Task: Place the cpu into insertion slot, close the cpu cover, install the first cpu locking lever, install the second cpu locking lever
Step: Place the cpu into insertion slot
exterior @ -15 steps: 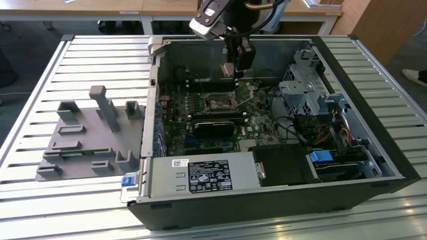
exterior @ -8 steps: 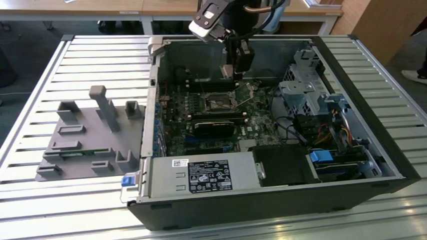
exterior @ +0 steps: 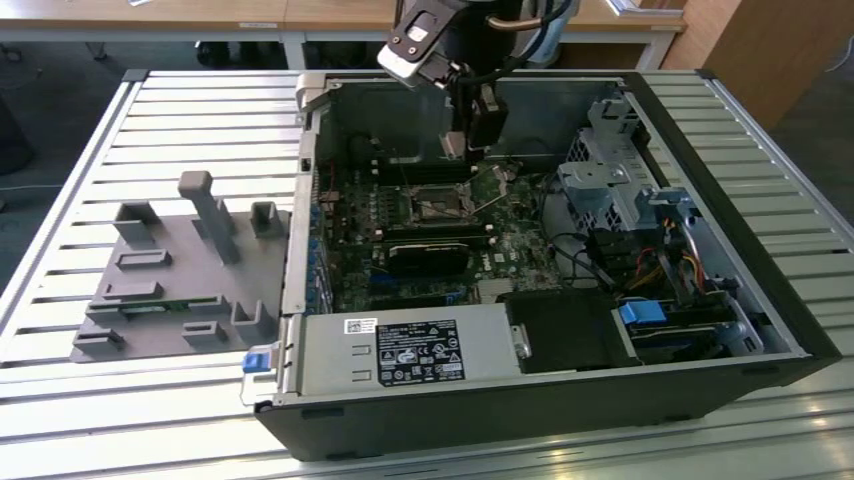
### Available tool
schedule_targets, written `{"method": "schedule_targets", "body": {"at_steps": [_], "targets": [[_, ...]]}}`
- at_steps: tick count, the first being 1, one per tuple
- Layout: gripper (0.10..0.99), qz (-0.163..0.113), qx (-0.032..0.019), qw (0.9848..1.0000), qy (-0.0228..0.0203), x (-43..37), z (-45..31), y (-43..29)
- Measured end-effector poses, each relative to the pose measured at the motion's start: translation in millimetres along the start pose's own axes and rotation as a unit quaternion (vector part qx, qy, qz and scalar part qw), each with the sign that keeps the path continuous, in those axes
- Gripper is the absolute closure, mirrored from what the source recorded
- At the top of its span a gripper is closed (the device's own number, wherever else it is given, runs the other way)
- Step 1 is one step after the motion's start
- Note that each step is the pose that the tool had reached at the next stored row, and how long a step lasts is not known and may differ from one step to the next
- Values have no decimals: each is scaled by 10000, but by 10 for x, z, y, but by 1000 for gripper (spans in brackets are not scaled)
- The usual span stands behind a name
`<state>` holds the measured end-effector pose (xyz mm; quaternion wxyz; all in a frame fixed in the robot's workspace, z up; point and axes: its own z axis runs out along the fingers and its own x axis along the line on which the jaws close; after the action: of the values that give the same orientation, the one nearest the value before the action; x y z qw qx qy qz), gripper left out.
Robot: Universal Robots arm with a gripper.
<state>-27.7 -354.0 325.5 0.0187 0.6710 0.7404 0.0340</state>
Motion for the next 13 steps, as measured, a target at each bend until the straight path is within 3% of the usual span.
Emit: {"method": "schedule_targets", "body": {"at_steps": [13], "targets": [[545, 1, 55, 10000, 5, -1, 61, -4]]}}
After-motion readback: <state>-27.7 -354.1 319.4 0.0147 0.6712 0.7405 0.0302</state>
